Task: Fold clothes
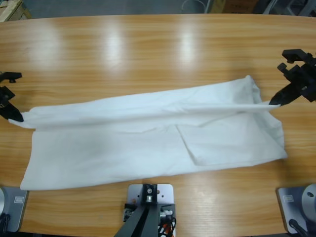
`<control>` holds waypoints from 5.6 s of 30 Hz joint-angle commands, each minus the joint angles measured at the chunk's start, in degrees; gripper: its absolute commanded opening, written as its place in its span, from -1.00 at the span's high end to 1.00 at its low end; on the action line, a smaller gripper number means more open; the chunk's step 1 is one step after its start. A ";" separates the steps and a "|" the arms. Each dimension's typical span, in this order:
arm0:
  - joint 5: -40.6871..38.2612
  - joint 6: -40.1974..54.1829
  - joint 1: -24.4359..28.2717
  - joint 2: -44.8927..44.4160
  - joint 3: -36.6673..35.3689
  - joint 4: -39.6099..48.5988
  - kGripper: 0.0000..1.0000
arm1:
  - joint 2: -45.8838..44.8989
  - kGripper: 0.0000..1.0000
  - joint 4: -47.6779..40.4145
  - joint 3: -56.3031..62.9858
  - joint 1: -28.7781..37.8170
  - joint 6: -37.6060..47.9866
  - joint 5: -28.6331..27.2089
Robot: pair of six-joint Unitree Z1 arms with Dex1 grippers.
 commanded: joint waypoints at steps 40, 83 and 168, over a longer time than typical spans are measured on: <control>-8.25 -6.47 -23.07 -2.99 -2.61 -9.78 -0.42 | 0.07 -0.32 -27.69 7.66 17.03 -3.25 -8.80; -2.06 1.76 -33.19 4.73 -1.80 -8.55 1.00 | 2.08 0.30 -29.01 9.12 15.08 -3.54 -12.35; 1.33 -7.65 -41.37 7.84 -0.75 -14.17 1.00 | 4.87 1.00 -29.22 1.11 17.93 -7.83 -11.26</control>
